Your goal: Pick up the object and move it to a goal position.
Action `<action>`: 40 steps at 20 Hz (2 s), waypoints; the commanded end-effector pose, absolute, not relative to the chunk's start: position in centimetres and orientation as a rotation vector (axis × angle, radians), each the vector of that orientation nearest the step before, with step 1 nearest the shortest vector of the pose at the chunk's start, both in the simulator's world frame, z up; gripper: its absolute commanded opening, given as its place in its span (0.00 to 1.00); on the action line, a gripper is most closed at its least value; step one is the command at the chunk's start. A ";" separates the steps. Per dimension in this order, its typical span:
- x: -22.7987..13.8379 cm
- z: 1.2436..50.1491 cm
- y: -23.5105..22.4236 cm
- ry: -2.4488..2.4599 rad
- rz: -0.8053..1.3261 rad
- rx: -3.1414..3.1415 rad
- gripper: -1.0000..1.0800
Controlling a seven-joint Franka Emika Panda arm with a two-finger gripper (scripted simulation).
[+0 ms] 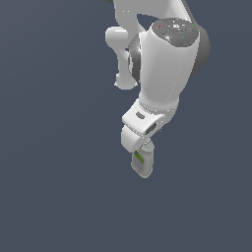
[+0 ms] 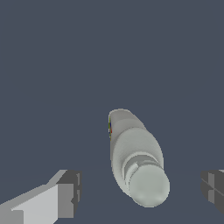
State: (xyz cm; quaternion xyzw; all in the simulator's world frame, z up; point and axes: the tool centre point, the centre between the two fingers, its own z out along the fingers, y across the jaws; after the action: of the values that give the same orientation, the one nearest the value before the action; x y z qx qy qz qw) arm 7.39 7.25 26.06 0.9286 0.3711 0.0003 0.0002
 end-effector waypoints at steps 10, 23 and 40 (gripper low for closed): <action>7.5 23.0 7.3 1.169 0.000 2.916 0.00; 7.5 23.5 7.1 1.169 0.002 2.916 0.00; 6.4 35.7 3.0 1.171 0.002 2.916 0.00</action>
State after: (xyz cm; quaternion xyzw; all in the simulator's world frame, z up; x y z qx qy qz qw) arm 6.39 3.47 33.46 0.9280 0.3724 -0.0056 -0.0027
